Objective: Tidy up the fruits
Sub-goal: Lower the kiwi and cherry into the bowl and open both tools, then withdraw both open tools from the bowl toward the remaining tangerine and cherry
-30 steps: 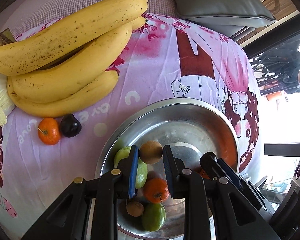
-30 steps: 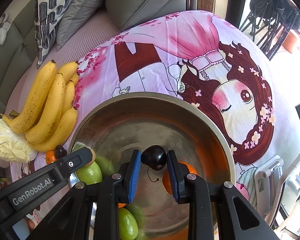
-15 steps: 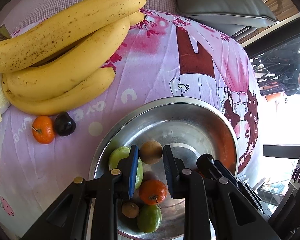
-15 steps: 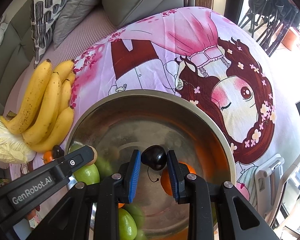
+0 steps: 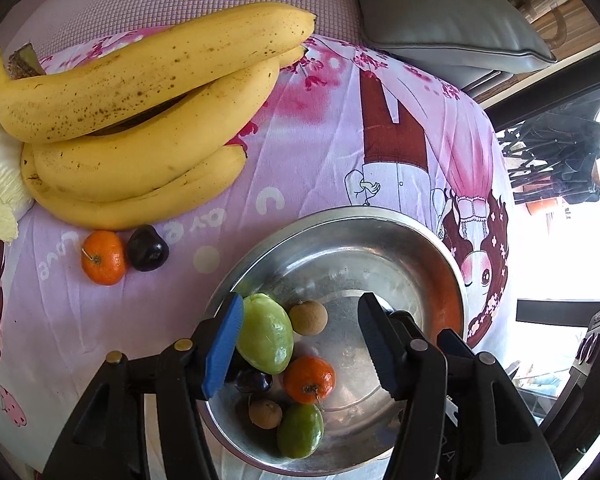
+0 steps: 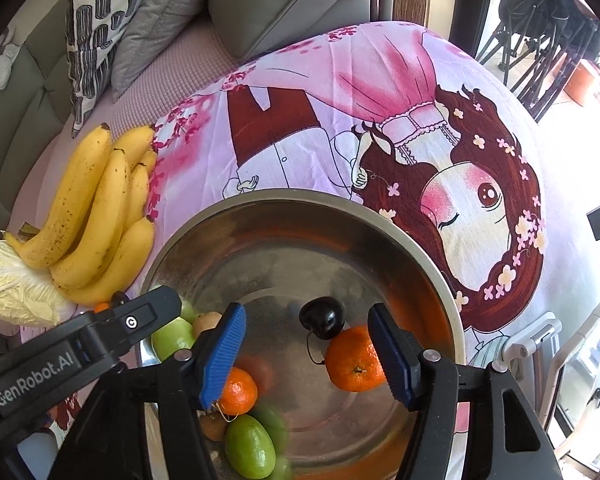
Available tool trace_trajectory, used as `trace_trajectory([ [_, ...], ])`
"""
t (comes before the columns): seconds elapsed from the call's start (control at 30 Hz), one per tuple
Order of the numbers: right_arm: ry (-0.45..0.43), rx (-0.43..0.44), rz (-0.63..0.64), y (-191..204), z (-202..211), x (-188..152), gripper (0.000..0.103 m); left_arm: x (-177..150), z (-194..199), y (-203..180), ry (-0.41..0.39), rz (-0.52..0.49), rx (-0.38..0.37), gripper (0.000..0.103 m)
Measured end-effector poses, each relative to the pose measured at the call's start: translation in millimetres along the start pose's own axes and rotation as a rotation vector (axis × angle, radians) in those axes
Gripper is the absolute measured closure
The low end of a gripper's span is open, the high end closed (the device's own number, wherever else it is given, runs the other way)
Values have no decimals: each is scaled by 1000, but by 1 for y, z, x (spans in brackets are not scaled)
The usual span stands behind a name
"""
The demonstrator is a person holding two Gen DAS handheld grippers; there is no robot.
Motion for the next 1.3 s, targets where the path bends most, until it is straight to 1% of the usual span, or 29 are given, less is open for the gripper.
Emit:
trace_trajectory([
  [0.03, -2, -4, 7, 0, 0, 0, 25, 0, 1, 2, -3, 2, 3, 34],
  [0.07, -1, -9, 15, 0, 0, 1, 24, 0, 2, 3, -9, 4, 10, 29],
  [0.17, 10, -17, 33, 2, -2, -2, 21, 1, 4, 7, -21, 2, 27, 25],
  [0.27, 18, -29, 54, 5, -4, -4, 13, 2, 6, 10, -32, 4, 34, 21],
  [0.3, 19, -30, 57, 5, -4, -5, 8, 1, 7, 11, -37, 3, 38, 20],
  [0.33, 21, -30, 61, 6, -5, -4, 7, 1, 7, 13, -42, 5, 42, 20],
  [0.5, 21, -39, 63, 5, -3, -4, 6, 0, 12, 22, -49, 26, 51, 18],
  [0.57, 27, -48, 67, 4, -3, -5, 6, 0, 14, 25, -60, 30, 58, 15],
  [0.67, 40, -52, 70, 4, -4, -7, 6, 0, 19, 29, -72, 35, 48, 14],
  [0.7, 43, -50, 71, 4, -3, -7, 6, 0, 20, 30, -76, 39, 41, 14],
  [0.77, 52, -38, 65, 5, -4, -8, 5, -1, 23, 33, -86, 47, 31, 10],
  [0.8, 54, -30, 64, 5, -4, -8, 3, -1, 24, 34, -88, 50, 25, 9],
  [0.9, 56, -9, 53, 5, -4, -9, 2, -4, 28, 41, -99, 67, 15, 9],
  [0.97, 54, 2, 47, 6, -3, -8, 0, -6, 30, 47, -103, 75, 19, 9],
  [1.17, 49, -5, 49, 7, -2, -8, 0, -12, 38, 69, -124, 92, 53, 9],
  [1.3, 49, 3, 60, 11, 0, -9, 0, -18, 43, 86, -122, 106, 80, 9],
])
Point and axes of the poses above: each gripper's, at about its wrist camera, not at the fingertips, and z roughly against the way its jaws point, y to its left, x to its top, the point moved 6 cm from there along -z, roughly the way its jaws point, and after that the axes turned 6 degrees about -y, right-handed, at the moved point
